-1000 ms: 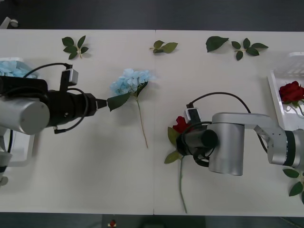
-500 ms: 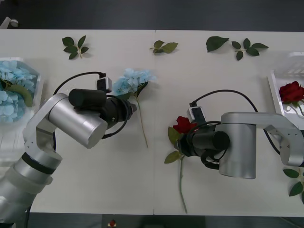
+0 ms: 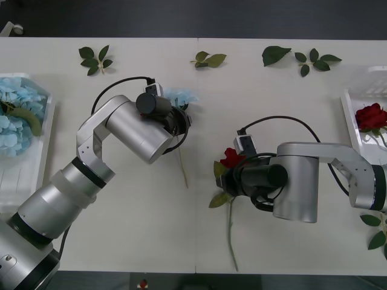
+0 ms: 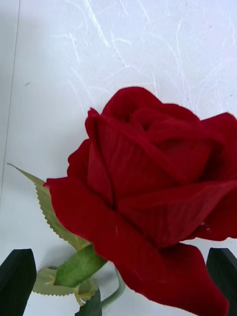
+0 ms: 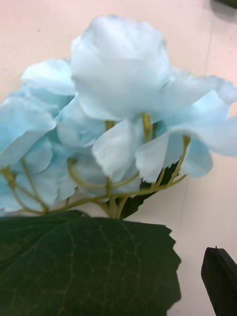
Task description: Put the red flowers into the right box and the blue flowers into the left box
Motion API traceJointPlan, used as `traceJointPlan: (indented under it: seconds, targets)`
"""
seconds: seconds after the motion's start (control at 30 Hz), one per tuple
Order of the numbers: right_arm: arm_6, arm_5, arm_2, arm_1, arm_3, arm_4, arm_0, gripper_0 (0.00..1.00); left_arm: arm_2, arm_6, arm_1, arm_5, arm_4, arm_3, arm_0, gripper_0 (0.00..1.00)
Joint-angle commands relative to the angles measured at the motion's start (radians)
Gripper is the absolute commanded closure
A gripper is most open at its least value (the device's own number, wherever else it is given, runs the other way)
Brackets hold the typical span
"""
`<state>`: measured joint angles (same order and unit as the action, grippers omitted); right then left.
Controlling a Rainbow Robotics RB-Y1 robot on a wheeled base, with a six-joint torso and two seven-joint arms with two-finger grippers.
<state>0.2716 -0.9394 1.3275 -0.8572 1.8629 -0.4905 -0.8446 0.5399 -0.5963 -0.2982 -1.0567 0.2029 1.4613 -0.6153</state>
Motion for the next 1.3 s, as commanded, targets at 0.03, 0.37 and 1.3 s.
traceJointPlan:
  seconds: [0.03,0.37,1.3]
  targets:
    - [0.067,0.025,0.029,0.003,-0.004,0.013,-0.033,0.00,-0.011,-0.003,0.016,0.064,-0.005,-0.078,-0.055,0.00]
    - [0.080,0.030,0.033,0.027,-0.039,0.015,-0.034,0.00,-0.001,-0.033,0.028,0.185,-0.039,-0.202,-0.061,0.46]
    - [0.098,0.030,0.032,0.033,-0.047,0.021,-0.036,0.96,-0.216,-0.143,-0.352,-0.399,0.380,0.376,-0.060,1.00]
